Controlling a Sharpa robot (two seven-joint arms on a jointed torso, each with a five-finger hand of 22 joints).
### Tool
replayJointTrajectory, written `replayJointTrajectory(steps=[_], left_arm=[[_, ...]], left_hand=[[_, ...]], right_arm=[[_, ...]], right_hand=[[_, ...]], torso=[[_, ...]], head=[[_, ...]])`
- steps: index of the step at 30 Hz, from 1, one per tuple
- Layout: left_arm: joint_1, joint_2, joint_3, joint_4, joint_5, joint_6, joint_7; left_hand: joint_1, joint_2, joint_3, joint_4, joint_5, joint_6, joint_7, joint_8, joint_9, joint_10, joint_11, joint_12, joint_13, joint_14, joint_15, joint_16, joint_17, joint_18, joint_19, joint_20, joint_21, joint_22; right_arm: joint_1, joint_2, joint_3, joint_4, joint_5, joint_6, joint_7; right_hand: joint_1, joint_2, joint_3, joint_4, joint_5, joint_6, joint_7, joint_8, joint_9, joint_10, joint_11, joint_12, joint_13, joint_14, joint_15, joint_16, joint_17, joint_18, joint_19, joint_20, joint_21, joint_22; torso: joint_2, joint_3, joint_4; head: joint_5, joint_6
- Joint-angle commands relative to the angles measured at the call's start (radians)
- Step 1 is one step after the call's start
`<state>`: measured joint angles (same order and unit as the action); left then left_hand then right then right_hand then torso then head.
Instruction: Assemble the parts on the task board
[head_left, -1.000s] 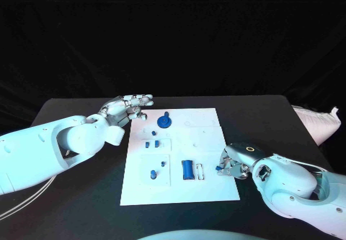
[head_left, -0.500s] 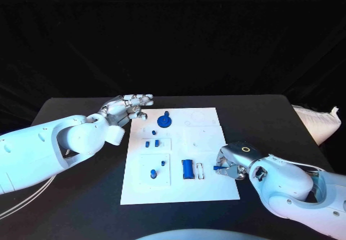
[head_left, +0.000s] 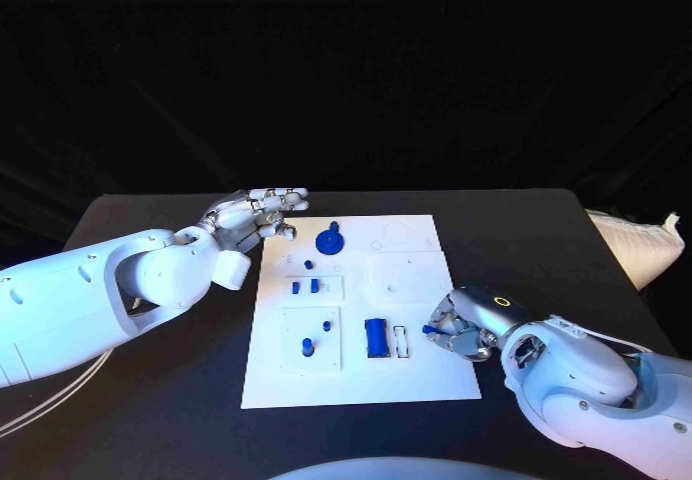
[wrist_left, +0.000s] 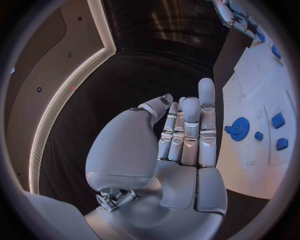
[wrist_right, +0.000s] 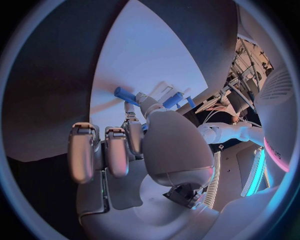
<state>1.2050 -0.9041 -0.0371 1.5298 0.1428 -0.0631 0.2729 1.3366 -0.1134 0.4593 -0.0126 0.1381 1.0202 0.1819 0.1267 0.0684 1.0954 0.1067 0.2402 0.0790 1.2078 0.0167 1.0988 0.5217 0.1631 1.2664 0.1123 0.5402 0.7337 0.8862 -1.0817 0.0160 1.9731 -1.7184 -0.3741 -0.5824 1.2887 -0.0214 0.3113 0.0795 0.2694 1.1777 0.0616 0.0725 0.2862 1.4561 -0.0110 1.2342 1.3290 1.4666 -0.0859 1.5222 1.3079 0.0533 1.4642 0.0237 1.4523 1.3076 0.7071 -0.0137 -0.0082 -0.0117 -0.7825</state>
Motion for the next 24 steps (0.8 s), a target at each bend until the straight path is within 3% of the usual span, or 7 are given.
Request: replayJointTrajectory(steps=[1, 12, 24], left_arm=[[0.000, 0.001, 0.001, 0.004, -0.005, 0.018, 0.006], [0.000, 0.002, 0.001, 0.011, -0.005, 0.019, 0.005], [0.000, 0.002, 0.001, 0.015, -0.005, 0.021, 0.004]], left_hand=[[-0.003, 0.008, -0.002, -0.006, 0.004, -0.006, 0.002, 0.007, 0.000, -0.006, 0.001, 0.003, -0.001, -0.007, 0.002, -0.002, -0.001, 0.019, -0.007, 0.002, -0.003, -0.002], [-0.003, 0.008, -0.002, -0.006, 0.004, -0.006, 0.002, 0.007, 0.000, -0.006, 0.001, 0.003, -0.001, -0.007, 0.002, -0.002, -0.001, 0.019, -0.007, 0.002, -0.003, -0.002], [-0.005, 0.009, -0.003, -0.006, 0.004, -0.007, 0.003, 0.006, 0.000, -0.008, 0.002, 0.004, -0.001, -0.009, 0.003, -0.003, -0.004, 0.018, -0.007, 0.002, -0.004, -0.002]], right_arm=[[0.003, 0.003, 0.001, 0.011, 0.174, -0.123, -0.014], [0.005, 0.035, 0.002, 0.009, 0.333, -0.113, -0.016], [0.005, 0.068, 0.002, -0.015, 0.358, -0.061, -0.023]], right_hand=[[-0.034, -0.016, 0.057, -0.015, -0.001, 0.015, -0.003, 0.005, 0.006, 0.046, -0.011, 0.010, 0.087, 0.089, -0.001, 0.003, 0.187, -0.012, 0.040, -0.004, -0.001, 0.099], [-0.097, -0.054, 0.058, 0.017, 0.058, 0.032, -0.008, 0.011, 0.010, 0.056, -0.014, 0.039, 0.103, 0.091, -0.004, 0.007, 0.194, -0.014, 0.044, -0.007, 0.005, 0.107], [-0.130, -0.062, 0.023, 0.037, 0.084, 0.056, -0.018, 0.023, 0.020, 0.065, -0.022, 0.068, 0.119, 0.091, -0.010, 0.007, 0.194, -0.015, 0.045, -0.012, 0.006, 0.110]], torso=[[0.000, -0.0010, 0.0005], [0.000, -0.0005, -0.0003], [0.000, 0.0000, -0.0003]], head=[[-0.001, -0.002], [0.002, -0.006], [0.004, -0.005]])
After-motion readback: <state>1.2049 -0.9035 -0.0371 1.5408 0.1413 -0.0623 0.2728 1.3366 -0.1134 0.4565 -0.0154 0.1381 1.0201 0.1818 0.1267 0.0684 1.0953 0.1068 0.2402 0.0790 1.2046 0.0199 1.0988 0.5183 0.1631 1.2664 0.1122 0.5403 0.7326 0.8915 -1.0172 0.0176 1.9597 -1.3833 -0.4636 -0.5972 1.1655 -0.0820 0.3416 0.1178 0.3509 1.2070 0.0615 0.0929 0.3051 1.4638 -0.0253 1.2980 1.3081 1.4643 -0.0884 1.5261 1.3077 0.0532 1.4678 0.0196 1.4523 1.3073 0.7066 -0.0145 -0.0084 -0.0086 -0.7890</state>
